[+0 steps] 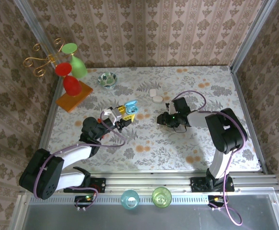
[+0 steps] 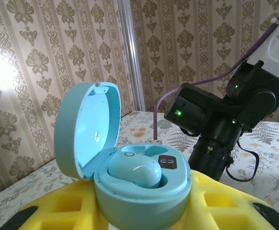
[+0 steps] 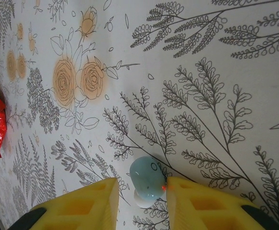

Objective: Insert wireless bluetooth earbuds into charging case

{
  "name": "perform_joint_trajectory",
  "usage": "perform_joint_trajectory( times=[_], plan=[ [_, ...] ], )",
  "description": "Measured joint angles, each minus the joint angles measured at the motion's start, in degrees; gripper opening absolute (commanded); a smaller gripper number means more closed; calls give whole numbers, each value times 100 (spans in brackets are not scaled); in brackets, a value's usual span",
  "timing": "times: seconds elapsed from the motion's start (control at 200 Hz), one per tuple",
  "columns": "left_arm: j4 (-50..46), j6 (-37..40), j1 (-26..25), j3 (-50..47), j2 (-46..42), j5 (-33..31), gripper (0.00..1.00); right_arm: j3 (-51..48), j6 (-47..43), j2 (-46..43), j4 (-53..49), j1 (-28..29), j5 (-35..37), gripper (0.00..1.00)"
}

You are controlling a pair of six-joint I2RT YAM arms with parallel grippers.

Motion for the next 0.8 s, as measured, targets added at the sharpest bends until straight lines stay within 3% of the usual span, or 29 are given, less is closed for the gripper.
perform_joint_trajectory(
  times=[0.2, 0.525, 0.8],
  plan=[
    [0, 0, 0, 0, 9, 0, 31, 175, -17, 138, -85, -22, -101, 33],
    [-2, 0, 0, 0, 37, 0, 31, 278, -74, 273, 4, -33, -151, 16],
    [-2, 2, 0, 0, 39, 0, 31, 146, -136, 74, -129, -22, -63, 16]
  ],
)
